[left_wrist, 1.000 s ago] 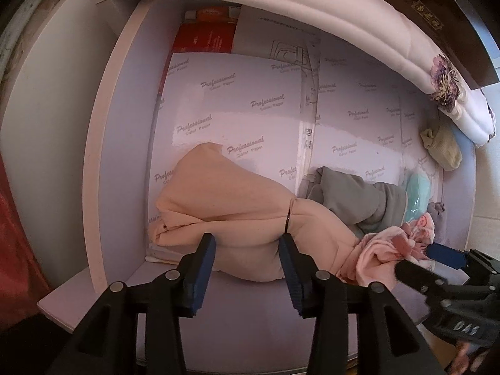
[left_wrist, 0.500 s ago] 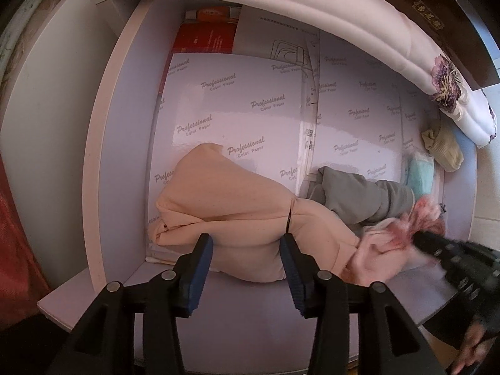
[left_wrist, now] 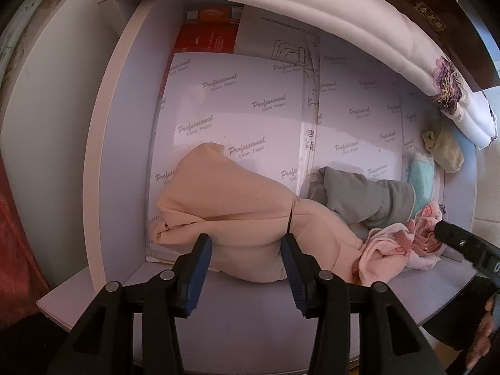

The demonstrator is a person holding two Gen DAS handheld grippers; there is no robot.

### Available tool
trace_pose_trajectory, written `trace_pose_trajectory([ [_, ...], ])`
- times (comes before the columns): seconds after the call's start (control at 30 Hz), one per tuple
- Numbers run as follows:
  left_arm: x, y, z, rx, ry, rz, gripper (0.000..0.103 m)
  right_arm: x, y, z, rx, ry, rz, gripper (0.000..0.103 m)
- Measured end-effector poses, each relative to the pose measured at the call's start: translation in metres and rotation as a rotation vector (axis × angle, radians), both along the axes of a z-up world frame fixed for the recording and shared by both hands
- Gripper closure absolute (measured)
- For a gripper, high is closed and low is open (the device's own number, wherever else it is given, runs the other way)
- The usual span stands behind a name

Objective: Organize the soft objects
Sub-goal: 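Grasp the pink patterned socks in the drawer with the right tool, then lift the pink socks up toward the gold tray with the right tool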

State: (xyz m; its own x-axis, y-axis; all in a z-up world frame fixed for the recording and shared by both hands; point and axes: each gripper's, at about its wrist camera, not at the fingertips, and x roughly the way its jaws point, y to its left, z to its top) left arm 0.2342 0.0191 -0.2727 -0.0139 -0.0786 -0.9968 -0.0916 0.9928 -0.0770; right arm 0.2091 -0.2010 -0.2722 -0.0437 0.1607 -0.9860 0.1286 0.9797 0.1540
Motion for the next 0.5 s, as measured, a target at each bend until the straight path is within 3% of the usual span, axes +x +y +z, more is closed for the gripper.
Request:
trace_pose_trajectory([
  [0.1,0.0,-0.001,0.0,0.003,-0.001,-0.002,0.056,0.005,-0.007,0.004,-0.026,0.004,-0.007,0.031],
  [0.33,-0.001,-0.001,-0.001,0.004,-0.003,-0.002,0.055,-0.004,-0.017,-0.028,0.005,0.078,-0.021,0.027],
  [0.5,-0.001,-0.002,-0.001,0.011,-0.008,-0.008,0.055,-0.006,0.0,-0.032,-0.053,0.075,0.099,0.082],
])
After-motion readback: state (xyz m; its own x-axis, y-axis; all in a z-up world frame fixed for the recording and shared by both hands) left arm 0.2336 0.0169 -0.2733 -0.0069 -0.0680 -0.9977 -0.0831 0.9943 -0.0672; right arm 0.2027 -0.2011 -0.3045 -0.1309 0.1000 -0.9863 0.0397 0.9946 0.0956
